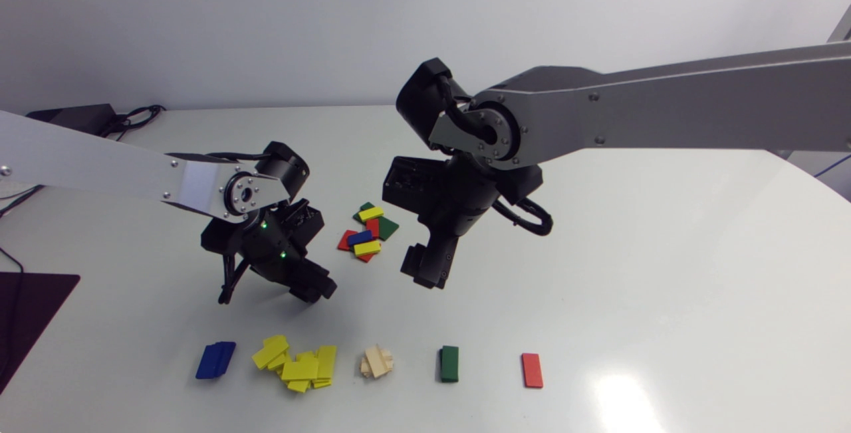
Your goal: Take domino bricks one by one from the mixed stack on the table and place each onto the existing stack of the same color.
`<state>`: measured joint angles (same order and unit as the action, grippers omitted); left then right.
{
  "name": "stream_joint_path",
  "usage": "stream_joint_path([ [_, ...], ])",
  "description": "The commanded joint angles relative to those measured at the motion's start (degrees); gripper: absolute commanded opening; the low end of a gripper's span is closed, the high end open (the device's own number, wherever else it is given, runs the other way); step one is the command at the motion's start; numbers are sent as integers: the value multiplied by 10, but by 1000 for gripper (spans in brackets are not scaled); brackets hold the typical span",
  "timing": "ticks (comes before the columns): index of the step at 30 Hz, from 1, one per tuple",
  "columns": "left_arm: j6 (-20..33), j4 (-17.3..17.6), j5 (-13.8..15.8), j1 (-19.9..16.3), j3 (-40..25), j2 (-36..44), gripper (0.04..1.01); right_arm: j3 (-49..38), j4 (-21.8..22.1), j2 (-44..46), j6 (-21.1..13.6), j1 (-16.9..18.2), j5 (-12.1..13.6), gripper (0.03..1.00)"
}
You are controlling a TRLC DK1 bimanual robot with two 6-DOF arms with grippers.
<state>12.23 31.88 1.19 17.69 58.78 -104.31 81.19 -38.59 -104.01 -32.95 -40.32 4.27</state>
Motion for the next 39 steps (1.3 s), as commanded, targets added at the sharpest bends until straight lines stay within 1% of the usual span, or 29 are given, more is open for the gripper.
stream_joint_path([
  [1, 18, 14, -2, -1, 21, 54, 297, -10, -1, 9, 9, 4, -1, 967],
  [3, 48, 18, -2, -12, 22, 104, 297, -11, -1, 11, 9, 3, -1, 967],
  [5, 90, 23, 1, -22, 17, 149, 297, -14, -1, 14, 10, 2, -1, 967],
  [7, 141, 24, 19, -44, -3, 191, 297, -16, -2, 16, 10, 2, -1, 967],
  [9, 200, 24, 29, -66, -31, 227, 298, -18, -2, 20, 9, 2, -1, 967],
  [12, 316, 21, 77, -117, -99, 289, 298, -25, 1, 21, 8, 2, -1, 967],
  [14, 394, 24, 116, -153, -148, 332, 298, -30, 4, 21, 9, 1, -1, 967],
  [15, 426, 27, 128, -170, -169, 346, 298, -31, 5, 21, 9, 0, -1, 967],
  [17, 490, 46, 141, -197, -208, 365, 298, -33, 9, 19, 10, -3, -1, 967],
  [20, 553, 69, 150, -216, -250, 400, 298, -33, 10, 17, 10, -8, -1, 967],
  [22, 581, 84, 153, -220, -271, 425, 298, -32, 10, 17, 11, -12, -1, 967],
  [24, 605, 107, 155, -226, -278, 442, 298, -32, 11, 16, 14, -14, -1, 967],
  [26, 625, 121, 157, -231, -285, 457, 298, -34, 11, 16, 17, -16, -1, 967],
  [29, 664, 134, 158, -256, -293, 467, 297, -38, 14, 17, 20, -18, -1, 967],
  [32, 699, 135, 162, -285, -298, 463, 298, -40, 15, 19, 21, -18, -1, 967],
  [35, 725, 132, 165, -303, -309, 460, 298, -40, 15, 18, 23, -20, -1, 967],
  [39, 742, 124, 167, -312, -317, 443, 298, -34, 15, 14, 25, -23, -2, 967],
])
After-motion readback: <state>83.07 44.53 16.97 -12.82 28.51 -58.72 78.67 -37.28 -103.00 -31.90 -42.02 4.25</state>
